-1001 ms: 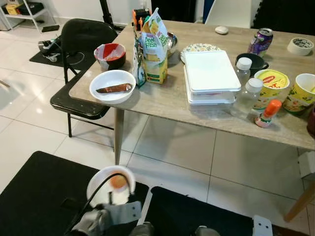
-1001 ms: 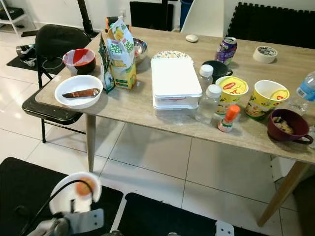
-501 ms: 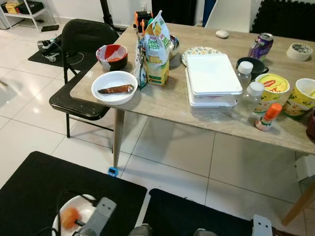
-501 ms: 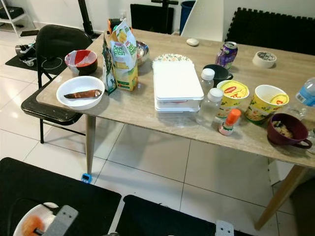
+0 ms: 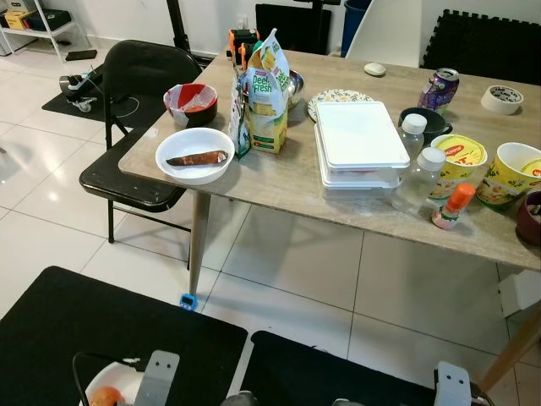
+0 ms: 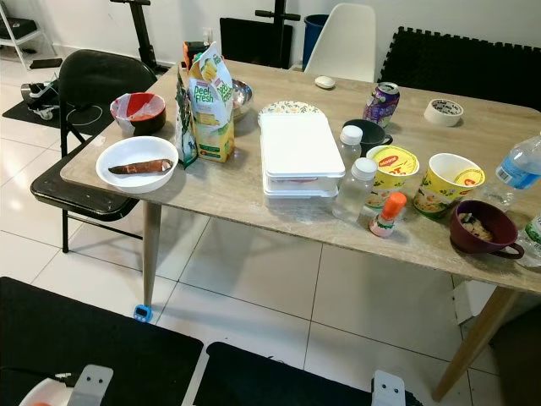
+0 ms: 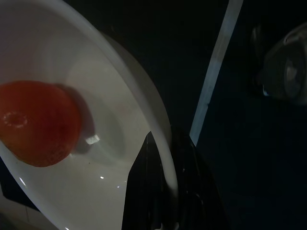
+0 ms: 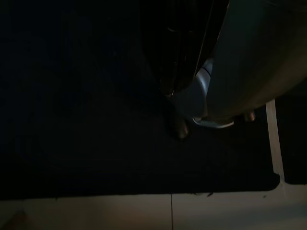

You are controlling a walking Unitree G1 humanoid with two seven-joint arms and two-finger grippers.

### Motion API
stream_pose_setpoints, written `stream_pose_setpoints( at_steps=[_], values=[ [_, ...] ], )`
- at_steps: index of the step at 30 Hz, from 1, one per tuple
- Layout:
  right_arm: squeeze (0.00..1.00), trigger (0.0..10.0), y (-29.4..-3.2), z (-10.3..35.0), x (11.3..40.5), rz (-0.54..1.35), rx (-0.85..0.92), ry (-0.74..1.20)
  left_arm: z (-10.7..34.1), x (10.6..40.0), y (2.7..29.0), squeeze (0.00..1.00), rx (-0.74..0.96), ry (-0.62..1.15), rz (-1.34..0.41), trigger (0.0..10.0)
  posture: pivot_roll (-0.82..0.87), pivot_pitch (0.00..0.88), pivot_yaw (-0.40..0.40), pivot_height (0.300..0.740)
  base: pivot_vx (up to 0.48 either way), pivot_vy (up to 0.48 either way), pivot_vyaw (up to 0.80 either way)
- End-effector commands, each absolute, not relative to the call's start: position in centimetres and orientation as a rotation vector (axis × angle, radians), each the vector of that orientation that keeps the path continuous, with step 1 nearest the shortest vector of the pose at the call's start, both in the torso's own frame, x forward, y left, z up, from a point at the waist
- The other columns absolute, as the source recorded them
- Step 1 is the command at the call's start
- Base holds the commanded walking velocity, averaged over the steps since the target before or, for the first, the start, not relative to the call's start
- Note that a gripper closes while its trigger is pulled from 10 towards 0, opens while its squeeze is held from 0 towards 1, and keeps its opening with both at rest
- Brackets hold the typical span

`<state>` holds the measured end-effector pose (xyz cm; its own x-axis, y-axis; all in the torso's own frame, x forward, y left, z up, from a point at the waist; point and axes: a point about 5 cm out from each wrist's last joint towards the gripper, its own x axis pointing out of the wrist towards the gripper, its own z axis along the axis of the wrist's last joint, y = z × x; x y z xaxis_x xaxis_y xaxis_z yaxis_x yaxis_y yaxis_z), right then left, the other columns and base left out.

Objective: Restocking fridge

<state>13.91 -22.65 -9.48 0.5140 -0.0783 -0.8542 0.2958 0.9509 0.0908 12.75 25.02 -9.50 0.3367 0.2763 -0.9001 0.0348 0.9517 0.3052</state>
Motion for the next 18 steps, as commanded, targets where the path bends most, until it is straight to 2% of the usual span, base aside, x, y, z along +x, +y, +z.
stream_pose_setpoints(
  at_steps=[1, 5, 18],
  values=[
    [0.00, 10.0, -22.89, -9.60, 13.49, -0.231, 0.220, 1.033, -9.86, 12.17, 24.42, 0.00, 0.278, 1.245, 0.159, 10.0, -0.02, 0.079, -0.005, 0.740, 0.000, 0.000, 0.00],
    [0.00, 10.0, -22.97, -9.59, 13.53, -0.238, 0.214, 1.039, -9.90, 12.22, 24.20, 0.00, 0.270, 1.244, 0.155, 10.0, -0.01, 0.075, -0.010, 0.740, 0.000, 0.000, 0.00],
    [0.00, 10.0, -23.19, -9.65, 13.30, -0.265, 0.217, 1.052, -10.21, 11.59, 23.74, 0.00, 0.291, 1.278, 0.093, 10.0, -0.02, 0.070, 0.001, 0.740, -0.291, 0.000, 0.00]
  ],
)
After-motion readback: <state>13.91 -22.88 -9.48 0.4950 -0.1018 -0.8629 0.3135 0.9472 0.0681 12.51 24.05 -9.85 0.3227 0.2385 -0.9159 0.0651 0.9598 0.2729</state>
